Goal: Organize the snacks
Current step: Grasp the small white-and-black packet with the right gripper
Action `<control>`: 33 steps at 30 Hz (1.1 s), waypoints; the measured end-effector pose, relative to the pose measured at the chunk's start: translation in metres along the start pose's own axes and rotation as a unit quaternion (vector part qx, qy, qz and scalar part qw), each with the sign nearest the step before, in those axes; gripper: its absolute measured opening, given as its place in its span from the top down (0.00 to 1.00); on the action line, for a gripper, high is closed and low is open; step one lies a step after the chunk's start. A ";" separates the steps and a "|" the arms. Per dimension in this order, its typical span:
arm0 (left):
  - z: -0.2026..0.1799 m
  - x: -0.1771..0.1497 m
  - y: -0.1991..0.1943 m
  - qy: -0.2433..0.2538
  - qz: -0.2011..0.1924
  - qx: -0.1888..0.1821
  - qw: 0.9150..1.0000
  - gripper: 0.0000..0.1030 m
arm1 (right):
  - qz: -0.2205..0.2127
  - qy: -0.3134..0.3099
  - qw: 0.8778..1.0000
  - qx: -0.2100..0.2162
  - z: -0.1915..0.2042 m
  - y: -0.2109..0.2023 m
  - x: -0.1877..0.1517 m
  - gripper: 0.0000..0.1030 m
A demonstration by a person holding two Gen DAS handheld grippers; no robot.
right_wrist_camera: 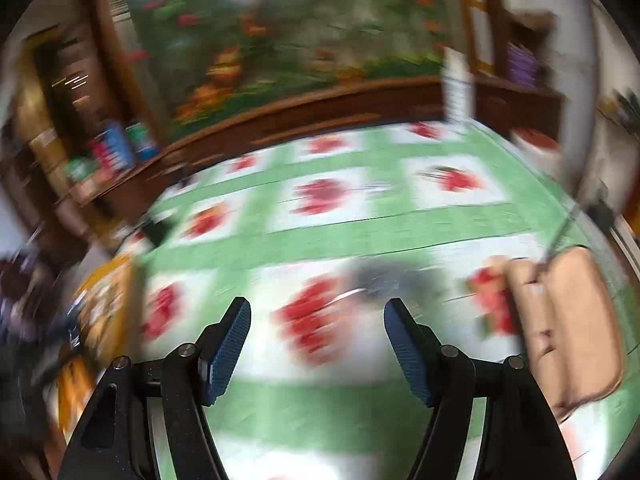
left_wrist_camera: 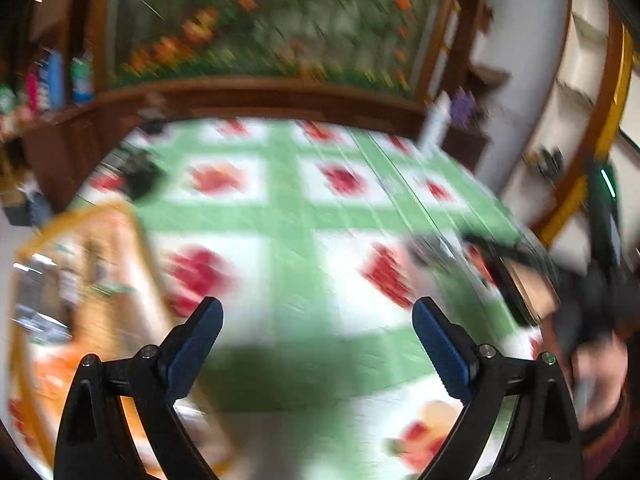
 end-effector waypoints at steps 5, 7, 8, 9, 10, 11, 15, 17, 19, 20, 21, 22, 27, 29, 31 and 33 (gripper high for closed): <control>-0.042 -0.013 0.058 0.046 0.040 -0.014 0.998 0.08 | 0.042 0.055 0.997 -0.020 -0.053 0.044 0.047 0.34; -0.042 -0.016 0.068 0.061 0.043 0.012 0.997 0.08 | 0.066 0.083 0.994 0.011 -0.069 0.064 0.055 0.34; -0.041 -0.016 0.067 0.064 0.039 0.012 0.997 0.08 | 0.074 0.095 0.993 0.020 -0.074 0.073 0.057 0.34; -0.039 -0.016 0.066 0.065 0.031 0.014 0.997 0.08 | 0.081 0.103 0.991 0.029 -0.078 0.080 0.058 0.34; -0.035 -0.016 0.063 0.065 0.028 0.017 0.997 0.08 | 0.087 0.106 0.990 0.035 -0.079 0.083 0.057 0.34; -0.030 -0.016 0.060 0.063 0.025 0.024 0.997 0.08 | 0.094 0.111 0.988 0.044 -0.077 0.085 0.053 0.34; -0.013 -0.012 0.058 0.040 0.026 0.023 0.999 0.08 | 0.134 0.071 0.977 0.150 -0.031 0.073 0.027 0.34; -0.007 -0.010 0.059 0.026 0.032 0.006 0.999 0.08 | 0.150 0.039 0.969 0.193 -0.007 0.060 0.018 0.35; -0.005 -0.008 0.059 0.018 0.030 0.000 0.999 0.08 | 0.101 0.020 0.984 0.147 -0.001 0.036 0.035 0.35; -0.005 -0.008 0.060 0.018 0.031 0.000 0.999 0.08 | 0.076 0.021 0.990 0.119 -0.004 0.029 0.049 0.35; -0.005 -0.009 0.061 0.019 0.034 0.000 0.999 0.08 | 0.062 0.026 0.993 0.095 -0.009 0.028 0.062 0.35; -0.005 -0.009 0.062 0.019 0.035 0.001 0.999 0.08 | 0.057 0.033 0.996 0.066 -0.015 0.032 0.078 0.35; 0.000 -0.010 0.063 0.017 0.036 0.012 0.999 0.08 | 0.089 0.059 0.994 0.002 -0.038 0.088 0.130 0.43; 0.003 -0.009 0.063 0.013 0.035 0.009 0.999 0.08 | 0.093 0.053 0.994 -0.027 -0.039 0.110 0.142 0.43; 0.006 -0.008 0.065 0.010 0.039 0.011 0.999 0.08 | 0.101 0.044 0.993 -0.045 -0.043 0.127 0.152 0.44; 0.006 -0.009 0.066 0.010 0.042 0.011 0.999 0.08 | 0.104 0.035 0.992 -0.062 -0.045 0.141 0.159 0.44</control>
Point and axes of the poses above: each gripper's, at about its wrist camera, not at the fingertips, and y roughly the way its jaws point, z to its left, x to its top, the point moved 4 cm from there along y, roughly the way its jaws point, and after that the axes turned 14 degrees about z, right-handed, at the moved point
